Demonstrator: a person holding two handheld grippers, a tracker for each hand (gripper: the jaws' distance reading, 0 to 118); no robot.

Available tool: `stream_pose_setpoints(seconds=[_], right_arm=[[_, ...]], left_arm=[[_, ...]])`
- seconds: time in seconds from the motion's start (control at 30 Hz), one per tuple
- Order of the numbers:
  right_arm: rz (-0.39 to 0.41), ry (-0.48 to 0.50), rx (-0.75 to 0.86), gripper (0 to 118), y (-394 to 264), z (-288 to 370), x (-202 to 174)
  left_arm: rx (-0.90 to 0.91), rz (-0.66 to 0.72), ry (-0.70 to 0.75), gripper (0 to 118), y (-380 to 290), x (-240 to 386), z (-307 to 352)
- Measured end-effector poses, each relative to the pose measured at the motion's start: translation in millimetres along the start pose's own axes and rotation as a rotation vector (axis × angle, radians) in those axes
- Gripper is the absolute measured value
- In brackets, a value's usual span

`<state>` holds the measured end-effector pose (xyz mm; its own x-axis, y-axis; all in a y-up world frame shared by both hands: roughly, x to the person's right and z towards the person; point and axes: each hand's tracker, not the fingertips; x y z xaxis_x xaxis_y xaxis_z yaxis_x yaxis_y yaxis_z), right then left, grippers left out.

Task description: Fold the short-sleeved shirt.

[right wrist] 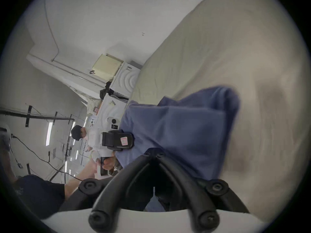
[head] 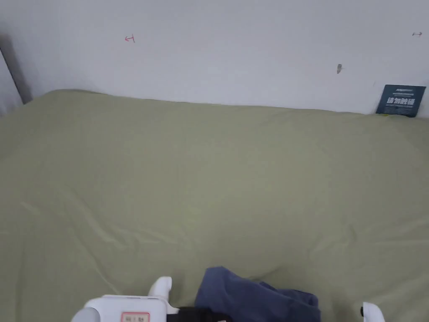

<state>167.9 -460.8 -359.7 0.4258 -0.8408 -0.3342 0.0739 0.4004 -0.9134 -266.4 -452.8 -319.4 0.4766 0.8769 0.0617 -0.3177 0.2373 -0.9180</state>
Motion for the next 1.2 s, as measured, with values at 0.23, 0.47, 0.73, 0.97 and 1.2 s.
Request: stream_pose_setpoints(seconds=[0.23, 0.47, 0.73, 0.97, 1.2], right_arm=[[0.078, 0.054, 0.025, 1, 4, -23, -42], [0.140, 0.027, -0.009, 1, -14, -52, -75], [0.119, -0.029, -0.001, 1, -24, -49, -85], [0.175, -0.044, 0.018, 1, -22, -33, -103], [0.303, -0.165, 0.143, 1, -10, 5, -132]], left_arm=[[0.064, -0.079, 0.214, 15, 41, -23, 178], [0.133, -0.022, 0.478, 15, 69, -73, 332], [0.119, 0.032, 0.688, 27, 74, -148, 384], [0.268, -0.010, 0.778, 94, 55, -116, 412], [0.666, -0.377, 1.089, 93, 29, 40, 406]])
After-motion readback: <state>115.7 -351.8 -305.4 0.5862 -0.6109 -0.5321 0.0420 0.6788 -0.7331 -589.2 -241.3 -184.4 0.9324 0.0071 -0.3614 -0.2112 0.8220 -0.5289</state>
